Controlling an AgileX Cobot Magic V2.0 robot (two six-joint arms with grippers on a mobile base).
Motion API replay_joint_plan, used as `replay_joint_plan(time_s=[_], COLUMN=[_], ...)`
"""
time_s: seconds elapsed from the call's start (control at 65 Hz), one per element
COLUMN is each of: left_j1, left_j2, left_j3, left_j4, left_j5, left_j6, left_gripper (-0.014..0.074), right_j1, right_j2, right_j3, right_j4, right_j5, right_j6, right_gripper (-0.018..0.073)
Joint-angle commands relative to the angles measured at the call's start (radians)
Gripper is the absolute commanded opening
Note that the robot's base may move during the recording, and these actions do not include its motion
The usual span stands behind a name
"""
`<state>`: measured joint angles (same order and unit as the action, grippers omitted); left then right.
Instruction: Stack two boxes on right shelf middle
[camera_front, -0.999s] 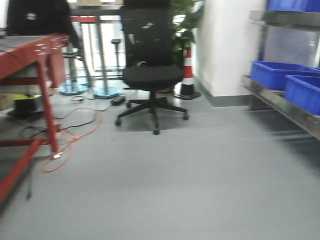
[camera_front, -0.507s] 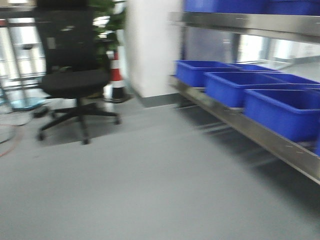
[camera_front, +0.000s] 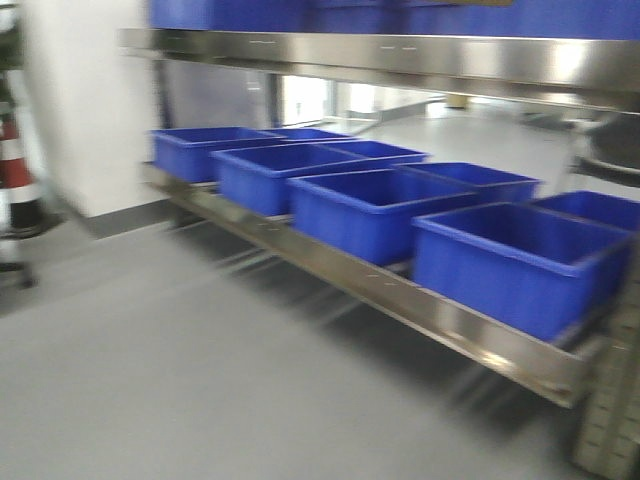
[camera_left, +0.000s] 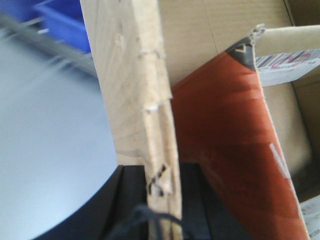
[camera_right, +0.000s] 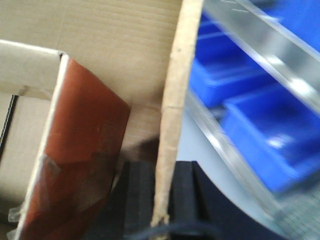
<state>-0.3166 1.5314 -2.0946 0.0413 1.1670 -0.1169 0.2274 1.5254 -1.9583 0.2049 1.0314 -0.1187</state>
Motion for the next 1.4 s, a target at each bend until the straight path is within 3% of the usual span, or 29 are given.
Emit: replay_joint_plan(time_s=[0.0, 1.384], left_j1=[0.003, 0.003], left_j2=[-0.019, -0.019], left_j3=[-0.014, -0.014], left_j4=[-0.029, -0.029], left_j5=[-0.060, -0.060], left_j6=[0.001, 0.001], left_gripper=[-0.0111, -0.0111], right_j1=[-0.005, -0.005], right_j2=[0.000, 0.000], right_j3=[-0.009, -0.009], right_j4=[-0.033, -0.033], right_j5=[-0.046, -0.046], right_j6=[-0.013, -0.013], right_gripper=[-0.0154, -0.0154])
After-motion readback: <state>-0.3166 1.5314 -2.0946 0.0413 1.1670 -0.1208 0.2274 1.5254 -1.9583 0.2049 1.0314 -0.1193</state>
